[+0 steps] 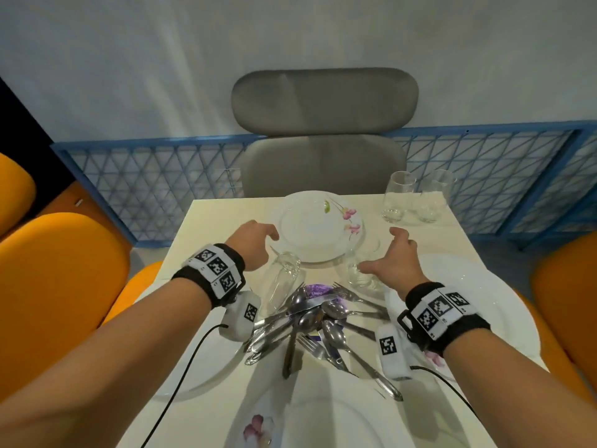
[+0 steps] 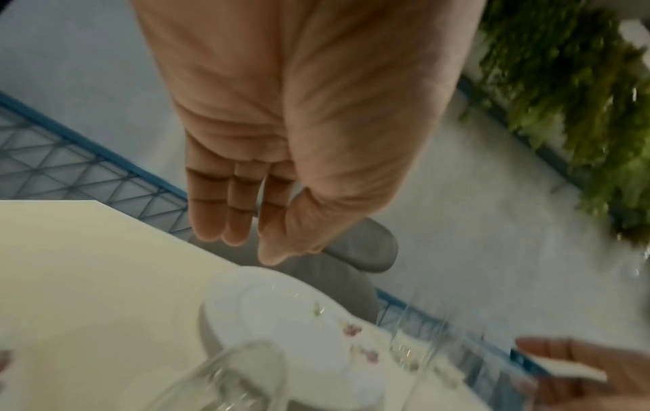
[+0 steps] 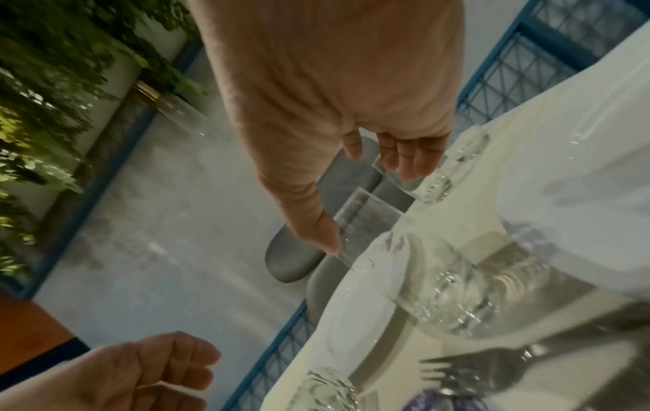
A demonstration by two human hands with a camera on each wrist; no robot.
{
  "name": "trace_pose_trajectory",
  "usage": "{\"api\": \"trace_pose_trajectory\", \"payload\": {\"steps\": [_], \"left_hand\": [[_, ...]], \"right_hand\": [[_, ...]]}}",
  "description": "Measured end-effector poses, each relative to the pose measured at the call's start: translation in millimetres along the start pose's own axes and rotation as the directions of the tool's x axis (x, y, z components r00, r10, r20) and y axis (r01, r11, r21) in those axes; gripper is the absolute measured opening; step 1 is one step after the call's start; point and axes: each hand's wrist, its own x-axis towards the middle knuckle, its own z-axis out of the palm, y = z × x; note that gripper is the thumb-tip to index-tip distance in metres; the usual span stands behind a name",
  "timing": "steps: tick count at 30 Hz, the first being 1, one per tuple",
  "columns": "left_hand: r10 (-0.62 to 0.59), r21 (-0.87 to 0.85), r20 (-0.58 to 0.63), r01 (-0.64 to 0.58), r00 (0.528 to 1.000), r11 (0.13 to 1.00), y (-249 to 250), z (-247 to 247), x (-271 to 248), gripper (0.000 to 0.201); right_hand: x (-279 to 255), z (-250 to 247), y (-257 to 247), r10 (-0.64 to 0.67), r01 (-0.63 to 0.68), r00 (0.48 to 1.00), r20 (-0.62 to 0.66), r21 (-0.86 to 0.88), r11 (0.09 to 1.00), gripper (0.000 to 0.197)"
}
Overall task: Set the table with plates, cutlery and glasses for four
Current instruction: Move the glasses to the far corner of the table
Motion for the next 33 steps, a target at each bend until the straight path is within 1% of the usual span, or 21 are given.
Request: {"api": "trace_pose_trajectory", "payload": {"steps": [3, 7, 12, 14, 16, 19, 22, 25, 27, 29, 31, 32, 33], "left_hand": [[0.053, 0.106, 0.128, -0.067, 0.99, 0.992, -12, 23, 1, 0.063], [0.141, 0.238, 0.207, -0.189, 0.968, 0.953, -24, 45, 9, 0.076], [0.239, 0.392, 0.312, -0.354, 0.919, 0.849, -22, 56, 16, 0.089], [0.255, 0.437, 0.354, -0.4, 0.9, 0.805, -18, 57, 18, 0.088], [0.267, 0.471, 0.384, -0.436, 0.884, 0.767, -14, 56, 19, 0.083], [0.286, 0.53, 0.42, -0.488, 0.861, 0.693, -9, 56, 19, 0.078], [0.333, 0.579, 0.429, -0.539, 0.84, 0.612, -6, 60, 21, 0.075], [0.367, 0.583, 0.473, -0.597, 0.801, 0.551, -9, 62, 25, 0.074], [0.391, 0.567, 0.494, -0.629, 0.776, 0.532, -13, 64, 28, 0.077], [0.407, 0.558, 0.497, -0.641, 0.766, 0.526, -18, 66, 31, 0.083], [0.413, 0.548, 0.489, -0.639, 0.769, 0.54, -22, 67, 31, 0.085], [0.417, 0.547, 0.482, -0.636, 0.771, 0.544, -23, 66, 32, 0.085], [0.423, 0.55, 0.472, -0.634, 0.773, 0.544, -24, 66, 32, 0.085]], "right_hand": [[-3, 15, 9, 0.035, -0.035, 0.999, -0.007, 0.026, 0.999, 0.11], [-3, 28, 19, 0.043, -0.042, 0.999, -0.01, 0.079, 0.996, 0.115], [5, 37, 25, -0.025, 0.027, 0.999, -0.034, 0.073, 0.997, 0.111], [7, 39, 27, -0.044, 0.048, 0.998, -0.049, 0.076, 0.996, 0.107], [8, 40, 27, -0.053, 0.058, 0.997, -0.061, 0.079, 0.995, 0.101], [10, 42, 27, -0.067, 0.072, 0.995, -0.068, 0.073, 0.995, 0.095], [10, 42, 27, -0.079, 0.084, 0.994, -0.075, 0.078, 0.993, 0.093], [12, 44, 29, -0.081, 0.088, 0.994, -0.078, 0.09, 0.992, 0.087], [13, 44, 31, -0.08, 0.088, 0.993, -0.089, 0.093, 0.992, 0.075], [16, 45, 34, -0.081, 0.091, 0.992, -0.098, 0.098, 0.991, 0.064], [16, 46, 35, -0.087, 0.097, 0.991, -0.097, 0.101, 0.99, 0.063], [16, 47, 34, -0.092, 0.101, 0.992, -0.09, 0.098, 0.99, 0.067], [16, 48, 34, -0.097, 0.105, 0.992, -0.085, 0.091, 0.99, 0.075]]}}
